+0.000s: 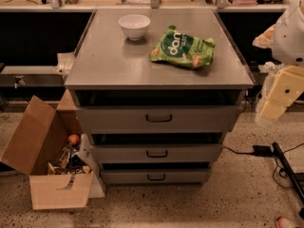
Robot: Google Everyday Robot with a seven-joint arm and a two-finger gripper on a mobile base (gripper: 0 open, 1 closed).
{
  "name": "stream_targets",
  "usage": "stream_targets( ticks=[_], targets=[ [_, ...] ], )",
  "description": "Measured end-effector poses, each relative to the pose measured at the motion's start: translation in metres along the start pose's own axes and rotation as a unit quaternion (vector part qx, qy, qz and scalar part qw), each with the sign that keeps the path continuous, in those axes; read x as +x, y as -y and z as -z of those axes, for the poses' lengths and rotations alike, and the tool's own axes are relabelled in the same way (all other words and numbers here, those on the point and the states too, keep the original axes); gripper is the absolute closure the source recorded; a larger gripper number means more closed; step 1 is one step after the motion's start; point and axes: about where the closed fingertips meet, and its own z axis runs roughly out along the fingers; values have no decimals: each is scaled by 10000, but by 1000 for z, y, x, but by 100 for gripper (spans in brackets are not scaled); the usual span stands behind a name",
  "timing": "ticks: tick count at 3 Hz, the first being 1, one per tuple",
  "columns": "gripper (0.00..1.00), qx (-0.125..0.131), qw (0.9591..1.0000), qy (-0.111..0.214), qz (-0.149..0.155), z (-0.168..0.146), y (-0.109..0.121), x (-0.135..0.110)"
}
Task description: Open middle drawer
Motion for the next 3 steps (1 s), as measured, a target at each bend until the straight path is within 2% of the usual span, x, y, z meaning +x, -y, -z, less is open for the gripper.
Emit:
stream_targets(
  ticks=[1,2,3],
  targets=[
    [0,0,10000,0,0,0,0,0],
    [0,-77,9997,-168,153,-20,-7,4],
    [0,-399,9976,-347,437,-79,-31,20]
  ],
)
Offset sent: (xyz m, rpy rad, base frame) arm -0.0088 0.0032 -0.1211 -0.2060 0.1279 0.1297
